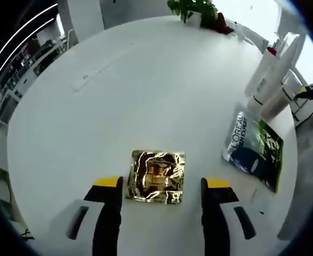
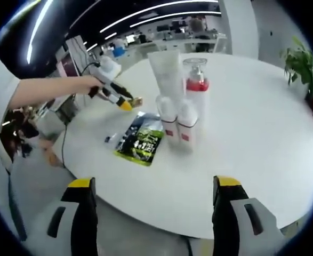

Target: Arrange the skincare products in the storage area until every visible bottle or jar stands upright without overlapping.

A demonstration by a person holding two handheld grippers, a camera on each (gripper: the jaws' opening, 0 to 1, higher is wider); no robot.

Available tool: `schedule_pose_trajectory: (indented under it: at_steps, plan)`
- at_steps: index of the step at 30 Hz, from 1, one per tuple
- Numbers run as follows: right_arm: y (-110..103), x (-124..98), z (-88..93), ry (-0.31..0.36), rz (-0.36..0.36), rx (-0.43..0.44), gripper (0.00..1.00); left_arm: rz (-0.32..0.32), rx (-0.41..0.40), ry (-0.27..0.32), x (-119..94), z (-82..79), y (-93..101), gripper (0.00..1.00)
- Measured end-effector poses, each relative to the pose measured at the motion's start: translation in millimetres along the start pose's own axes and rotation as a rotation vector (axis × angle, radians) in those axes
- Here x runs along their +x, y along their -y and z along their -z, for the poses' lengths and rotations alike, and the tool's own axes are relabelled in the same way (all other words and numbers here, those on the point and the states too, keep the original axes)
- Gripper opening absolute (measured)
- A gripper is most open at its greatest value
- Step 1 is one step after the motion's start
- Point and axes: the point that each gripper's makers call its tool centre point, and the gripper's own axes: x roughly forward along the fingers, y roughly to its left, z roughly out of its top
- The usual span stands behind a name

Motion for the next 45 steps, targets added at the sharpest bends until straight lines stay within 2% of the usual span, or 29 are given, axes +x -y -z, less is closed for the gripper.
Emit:
schedule_pose_trajectory:
  at_steps: [4, 5, 6, 7, 12, 20, 23, 29, 40, 42, 45]
  plan:
    - [0, 0, -0.1, 0.001, 0.001, 0.001, 0.90, -0.001, 0.007, 0.006, 0, -1.4, 1.0, 0.55]
    - [0, 0, -0.1, 0.001, 0.001, 0.001, 0.90, -0.002, 0.006, 0.011, -2, -1.8, 3.3, 0.50]
    - [0, 0, 0.0, 0.001, 0.001, 0.001, 0.90, 0.001, 0.009, 0.021, -3, -2.7, 4.6, 0.41]
    - [0, 0, -0.2, 0.002, 0.001, 0.000, 0.90, 0.016, 0.010, 0.037, -1, -5.4, 3.2, 0.42]
    - [0, 0, -0.5, 0.003, -0.001, 0.001, 0.90, 0.002, 0.012, 0.024, -1, -5.1, 3.2, 0.40]
    - [0, -1, -1.0, 0.005, -0.002, 0.003, 0.89, -0.001, -0.004, 0.039, -3, -4.7, -3.6, 0.40]
    - [0, -1, -1.0, 0.005, -0.005, 0.002, 0.89, 0.010, -0.035, 0.063, -5, -7.5, -0.2, 0.40]
    - [-1, -1, -2.9, 0.015, -0.011, 0.004, 0.89, 0.003, -0.065, 0.070, -11, -7.7, -0.5, 0.40]
    - [-6, -3, -8.1, 0.044, -0.035, 0.012, 0.88, -0.016, -0.090, 0.120, -28, -13.9, 18.1, 0.39]
    - [-7, -3, -9.8, 0.051, -0.040, 0.015, 0.88, -0.020, -0.100, 0.130, -37, -16.6, 31.1, 0.39]
    - [-8, -3, -11.2, 0.058, -0.045, 0.018, 0.87, -0.036, -0.116, 0.140, -38, -21.5, 31.1, 0.39]
